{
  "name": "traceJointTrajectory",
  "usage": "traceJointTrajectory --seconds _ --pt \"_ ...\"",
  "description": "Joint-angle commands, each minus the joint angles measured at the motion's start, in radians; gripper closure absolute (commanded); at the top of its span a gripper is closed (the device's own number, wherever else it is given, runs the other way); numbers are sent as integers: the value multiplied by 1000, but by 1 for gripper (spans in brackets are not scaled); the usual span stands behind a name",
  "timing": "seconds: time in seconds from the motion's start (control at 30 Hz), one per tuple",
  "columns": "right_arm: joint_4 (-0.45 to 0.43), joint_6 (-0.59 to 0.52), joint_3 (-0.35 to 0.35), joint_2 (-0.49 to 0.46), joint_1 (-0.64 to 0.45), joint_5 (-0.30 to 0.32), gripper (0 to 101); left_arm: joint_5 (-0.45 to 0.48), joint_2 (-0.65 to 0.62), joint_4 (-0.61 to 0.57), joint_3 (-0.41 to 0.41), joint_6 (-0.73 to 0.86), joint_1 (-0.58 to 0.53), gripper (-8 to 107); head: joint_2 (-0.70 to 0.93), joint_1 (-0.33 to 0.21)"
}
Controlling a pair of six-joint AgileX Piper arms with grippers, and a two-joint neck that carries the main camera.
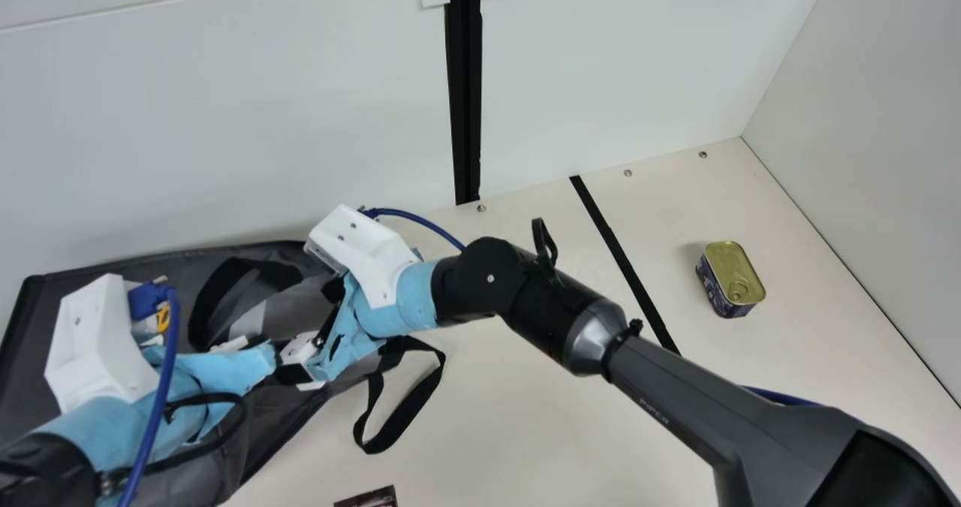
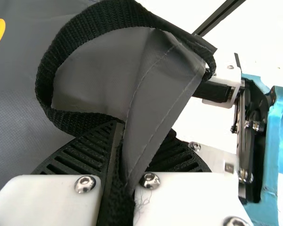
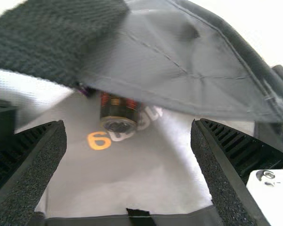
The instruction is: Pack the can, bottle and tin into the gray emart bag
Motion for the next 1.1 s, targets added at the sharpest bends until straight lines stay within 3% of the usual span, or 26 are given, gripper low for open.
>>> traceJointTrajectory --seconds 0.0,1.07 --pt "-9 -3 6 -7 -8 -12 10 0 0 0 0 0 0 89 -1 -23" --pt "-98 15 108 -188 -154 21 10 -4 0 0 0 0 0 89 -1 -23"
